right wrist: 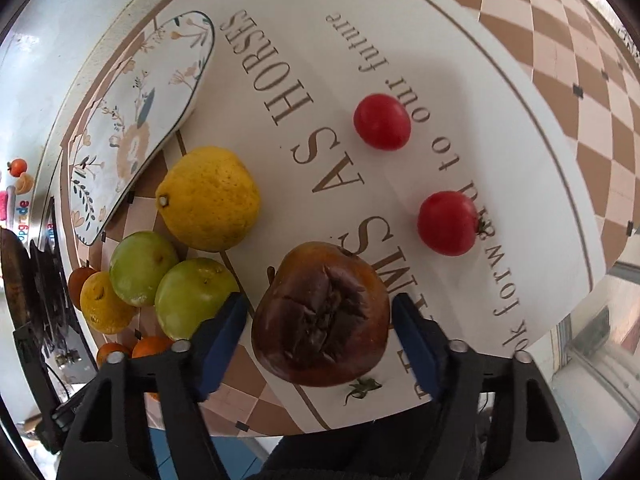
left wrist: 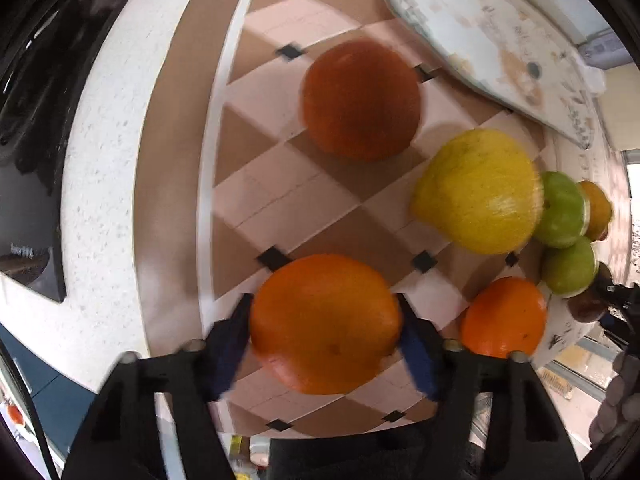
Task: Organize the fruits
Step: 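Grasp an orange with the left gripper while the right grasps the dark persimmon, then place the orange on the plate with the left gripper while the right places the persimmon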
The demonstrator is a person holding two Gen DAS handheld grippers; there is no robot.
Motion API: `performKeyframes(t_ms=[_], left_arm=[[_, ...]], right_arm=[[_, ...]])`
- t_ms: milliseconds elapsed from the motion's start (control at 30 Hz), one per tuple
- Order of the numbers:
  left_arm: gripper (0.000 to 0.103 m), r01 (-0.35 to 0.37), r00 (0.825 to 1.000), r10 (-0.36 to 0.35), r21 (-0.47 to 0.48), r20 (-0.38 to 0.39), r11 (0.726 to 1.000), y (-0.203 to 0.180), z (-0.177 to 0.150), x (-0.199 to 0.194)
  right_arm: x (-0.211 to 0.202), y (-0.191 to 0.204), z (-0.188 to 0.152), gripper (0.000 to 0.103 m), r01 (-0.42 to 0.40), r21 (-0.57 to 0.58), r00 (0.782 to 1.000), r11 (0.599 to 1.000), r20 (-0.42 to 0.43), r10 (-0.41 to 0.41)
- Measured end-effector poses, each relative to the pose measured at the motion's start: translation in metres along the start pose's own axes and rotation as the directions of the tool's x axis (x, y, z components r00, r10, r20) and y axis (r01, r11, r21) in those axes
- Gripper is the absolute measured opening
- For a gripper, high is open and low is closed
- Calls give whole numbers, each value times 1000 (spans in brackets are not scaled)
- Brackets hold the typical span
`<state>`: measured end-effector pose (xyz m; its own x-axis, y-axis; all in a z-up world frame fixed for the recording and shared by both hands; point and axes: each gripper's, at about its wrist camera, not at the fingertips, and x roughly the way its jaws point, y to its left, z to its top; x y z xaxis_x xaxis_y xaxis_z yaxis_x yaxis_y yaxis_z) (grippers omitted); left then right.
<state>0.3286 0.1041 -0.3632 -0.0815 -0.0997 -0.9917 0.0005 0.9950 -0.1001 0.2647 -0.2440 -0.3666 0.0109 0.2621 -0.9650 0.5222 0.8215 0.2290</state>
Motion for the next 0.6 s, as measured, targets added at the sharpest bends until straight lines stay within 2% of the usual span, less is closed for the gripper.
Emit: performKeyframes(t_ms=[200, 333, 467, 600], left_arm=[[62, -42, 998, 40, 37, 48, 998, -12, -6, 0], [62, -38, 997, 35, 40, 64, 998, -24, -18, -11], [62, -4, 993, 0, 38, 118, 999, -32, -25, -50], [62, 63, 980, -69, 40, 188, 997, -51, -8, -104]], right_arm=[[-2, 2, -2, 67, 15, -26, 1000, 1000, 23, -15], [-11, 6, -5, 66, 34, -68, 999, 997, 41, -31], [-42, 18, -5, 66, 19, -124, 995, 992, 97, -7], [-73, 46, 10, 66, -12, -216, 988, 976, 150, 46]])
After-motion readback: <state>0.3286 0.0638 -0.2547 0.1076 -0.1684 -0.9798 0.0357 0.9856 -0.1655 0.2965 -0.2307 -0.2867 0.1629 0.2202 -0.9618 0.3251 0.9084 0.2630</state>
